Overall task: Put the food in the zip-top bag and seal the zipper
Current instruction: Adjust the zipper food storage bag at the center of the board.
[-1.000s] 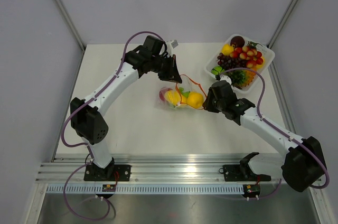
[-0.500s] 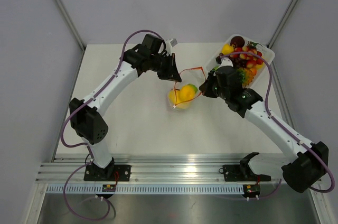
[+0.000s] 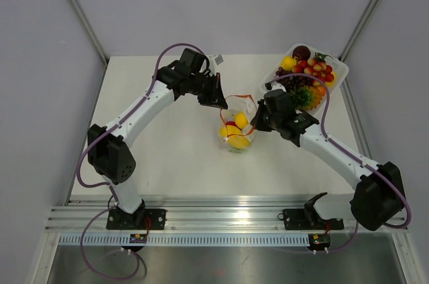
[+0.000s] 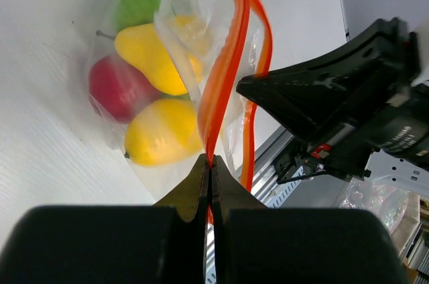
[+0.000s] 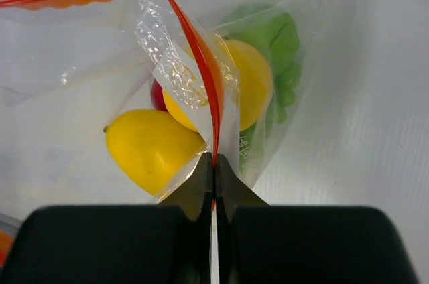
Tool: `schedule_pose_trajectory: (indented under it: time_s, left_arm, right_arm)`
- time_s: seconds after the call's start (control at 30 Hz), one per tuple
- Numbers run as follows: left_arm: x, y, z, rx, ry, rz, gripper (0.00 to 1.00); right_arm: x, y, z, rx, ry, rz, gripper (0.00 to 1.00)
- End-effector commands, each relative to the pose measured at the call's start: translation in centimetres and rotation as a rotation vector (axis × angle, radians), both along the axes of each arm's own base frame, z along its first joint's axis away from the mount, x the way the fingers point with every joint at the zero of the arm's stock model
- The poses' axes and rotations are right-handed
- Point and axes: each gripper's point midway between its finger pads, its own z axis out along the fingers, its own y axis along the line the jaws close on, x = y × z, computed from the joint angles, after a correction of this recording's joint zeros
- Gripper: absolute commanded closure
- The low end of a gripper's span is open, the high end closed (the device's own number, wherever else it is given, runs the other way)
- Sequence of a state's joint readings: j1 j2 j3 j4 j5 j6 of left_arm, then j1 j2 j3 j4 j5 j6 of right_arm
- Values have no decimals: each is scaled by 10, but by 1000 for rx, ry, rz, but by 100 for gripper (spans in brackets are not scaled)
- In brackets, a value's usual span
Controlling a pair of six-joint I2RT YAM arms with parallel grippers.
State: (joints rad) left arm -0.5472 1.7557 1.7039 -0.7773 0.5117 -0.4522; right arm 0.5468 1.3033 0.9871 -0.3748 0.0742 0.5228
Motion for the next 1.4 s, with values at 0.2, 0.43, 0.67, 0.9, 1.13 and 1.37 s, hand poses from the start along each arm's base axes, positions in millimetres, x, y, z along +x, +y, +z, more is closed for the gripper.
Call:
schedule_pose_trajectory:
  time_s: [0.2,0.43,0.67,0.9,1.13,1.37]
  left_arm:
    - [-6,-9,63,-104,-123,-40,100]
    - [-6,-11,66,-118,-133,-35,100]
    - [-10,-19,29,-101,-48,-56,100]
    - [-12,-18,31,-89,-64,-58,100]
    - [-13,-14,39,-85,-86,-55,100]
    - [-18,-13,36,-84,-78,-56,100]
  right_arm:
    - [3,9,77,108,-151,41,100]
    - [-1,5,95,131,-204,35,100]
    - [-5,5,39,93,-86,23,98]
    - [-6,6,43,96,-85,34,72]
    - [-9,-3,58,62,-117,29,37]
    - [-14,-11,72,62,-161,25,33]
